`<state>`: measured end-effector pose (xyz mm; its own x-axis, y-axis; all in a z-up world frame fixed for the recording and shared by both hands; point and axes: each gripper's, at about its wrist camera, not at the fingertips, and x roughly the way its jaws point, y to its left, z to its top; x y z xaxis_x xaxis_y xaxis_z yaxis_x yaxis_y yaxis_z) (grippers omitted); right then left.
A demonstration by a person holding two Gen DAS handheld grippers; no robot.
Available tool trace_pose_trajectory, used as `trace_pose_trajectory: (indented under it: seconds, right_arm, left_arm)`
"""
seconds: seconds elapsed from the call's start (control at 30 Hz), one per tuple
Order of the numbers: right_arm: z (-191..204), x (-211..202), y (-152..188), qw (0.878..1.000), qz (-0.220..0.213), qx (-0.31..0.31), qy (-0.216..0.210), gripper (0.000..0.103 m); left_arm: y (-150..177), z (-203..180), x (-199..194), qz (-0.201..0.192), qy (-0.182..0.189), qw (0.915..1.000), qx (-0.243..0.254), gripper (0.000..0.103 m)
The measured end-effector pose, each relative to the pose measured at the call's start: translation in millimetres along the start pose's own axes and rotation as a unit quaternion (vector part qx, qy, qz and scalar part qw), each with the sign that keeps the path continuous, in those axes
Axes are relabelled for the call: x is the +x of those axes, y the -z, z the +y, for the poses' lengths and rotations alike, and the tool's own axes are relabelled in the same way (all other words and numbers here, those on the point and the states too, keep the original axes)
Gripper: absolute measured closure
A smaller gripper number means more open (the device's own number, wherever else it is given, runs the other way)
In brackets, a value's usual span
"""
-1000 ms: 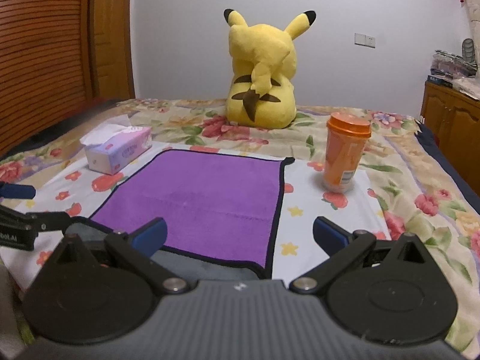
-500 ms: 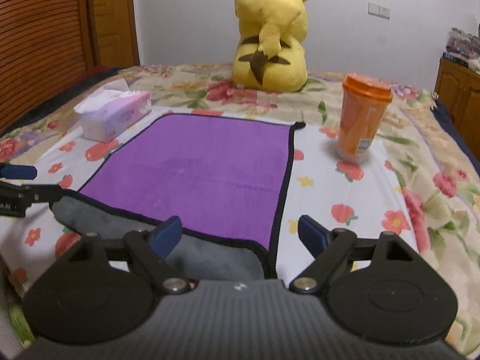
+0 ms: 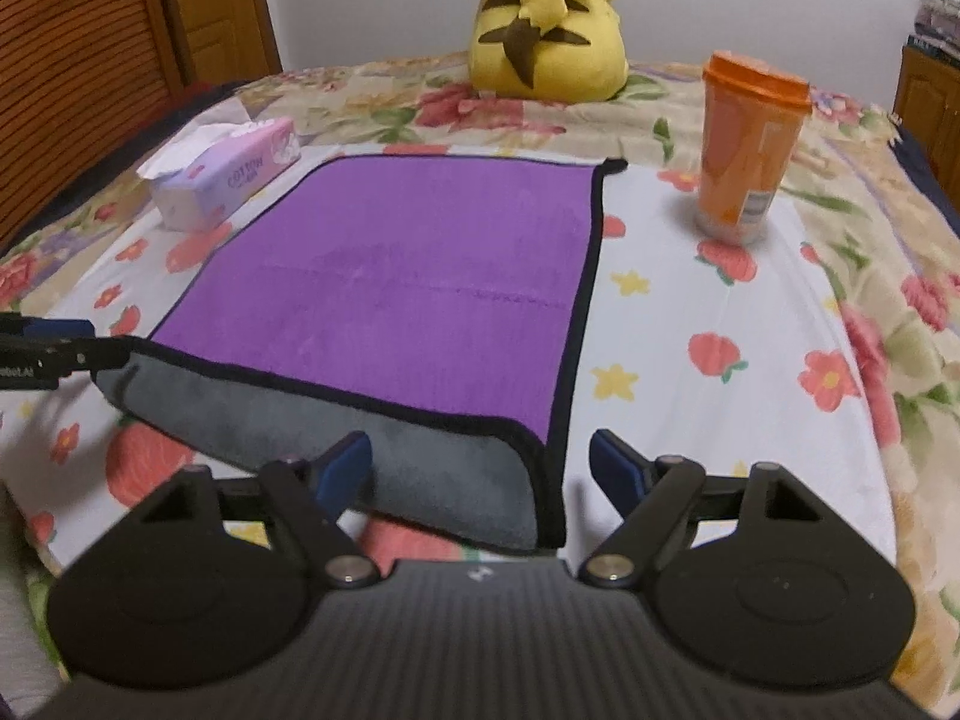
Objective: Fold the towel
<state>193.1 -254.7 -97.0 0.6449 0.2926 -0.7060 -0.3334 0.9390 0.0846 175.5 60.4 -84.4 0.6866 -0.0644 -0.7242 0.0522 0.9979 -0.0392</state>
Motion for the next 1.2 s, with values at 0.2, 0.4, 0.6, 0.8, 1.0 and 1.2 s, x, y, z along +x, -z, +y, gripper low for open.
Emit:
trace_pose_trajectory:
  seconds: [0.2, 0.4, 0.6, 0.8, 1.0, 1.2]
  right_arm:
    - [-1.4, 5.4, 1.3, 1.000, 0.019, 0.003, -0.010, 0.036]
    - [-2.8, 4.9, 1.4, 1.000, 0.024, 0.002, -0.011, 0.053]
    - [-7.4, 7.4, 0.6, 1.000, 0.031, -0.002, 0.002, 0.076]
    - [-10.1, 8.7, 1.0, 0.999, 0.036, -0.005, -0.001, 0.097]
    - [-9.1, 5.3, -0.9, 1.000, 0.027, -0.010, -0.005, 0.099]
    - [-12.3, -4.0, -8.1, 1.000, -0.001, 0.002, -0.012, 0.099]
  left_arm:
    - [3.3, -0.8, 4.6, 0.020, 0.009, 0.9998, 0.003, 0.048]
    - [5.1, -3.2, 7.0, 0.030, 0.013, 0.9994, 0.008, 0.061]
    - [5.7, -3.0, 6.9, 0.031, 0.013, 0.9994, 0.002, 0.069]
    - [5.9, -4.7, 4.2, 0.024, 0.016, 0.9995, 0.006, 0.089]
    - [1.3, -9.1, -8.6, -0.007, 0.022, 0.9996, 0.015, 0.093]
    - [-5.3, -13.9, -26.1, -0.048, 0.027, 0.9983, 0.019, 0.093]
